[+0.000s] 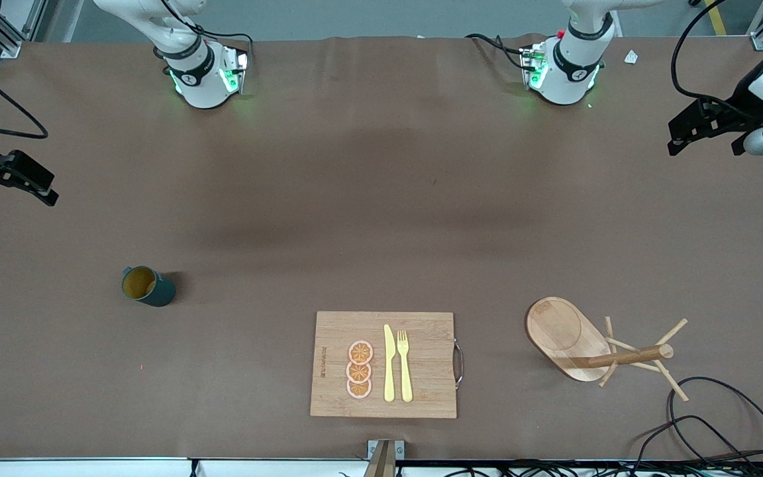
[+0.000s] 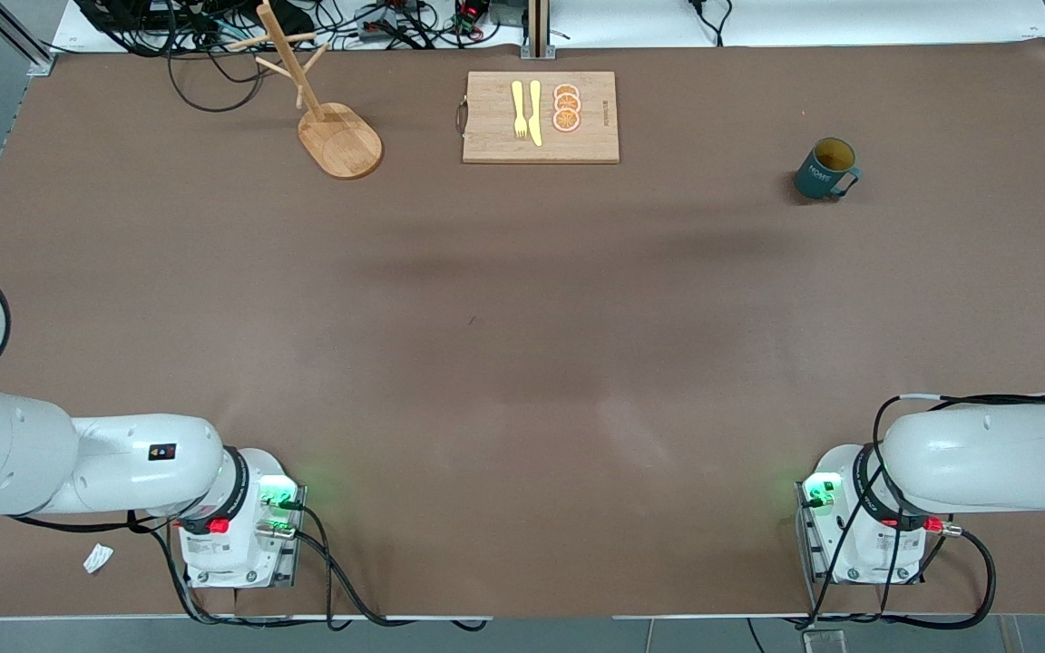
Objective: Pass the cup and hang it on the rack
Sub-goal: 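Reach the right gripper toward the teal mug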
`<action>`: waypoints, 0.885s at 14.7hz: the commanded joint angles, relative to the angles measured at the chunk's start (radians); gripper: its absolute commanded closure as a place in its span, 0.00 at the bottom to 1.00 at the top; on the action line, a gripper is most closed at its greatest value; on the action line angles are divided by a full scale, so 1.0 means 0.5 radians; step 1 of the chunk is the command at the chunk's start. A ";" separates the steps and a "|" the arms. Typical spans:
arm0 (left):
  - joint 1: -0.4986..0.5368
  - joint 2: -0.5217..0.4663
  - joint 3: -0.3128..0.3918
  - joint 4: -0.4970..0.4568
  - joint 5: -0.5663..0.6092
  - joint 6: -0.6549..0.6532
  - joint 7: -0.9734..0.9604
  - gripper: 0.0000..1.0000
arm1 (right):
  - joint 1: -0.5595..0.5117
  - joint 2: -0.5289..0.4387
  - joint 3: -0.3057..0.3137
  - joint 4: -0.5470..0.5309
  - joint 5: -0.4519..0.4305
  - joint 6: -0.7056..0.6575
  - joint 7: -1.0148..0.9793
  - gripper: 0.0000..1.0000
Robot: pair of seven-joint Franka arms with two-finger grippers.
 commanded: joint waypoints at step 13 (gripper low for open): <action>0.058 0.033 0.003 0.077 -0.020 -0.027 0.041 0.00 | 0.124 0.386 0.016 -0.049 0.050 0.067 0.013 0.00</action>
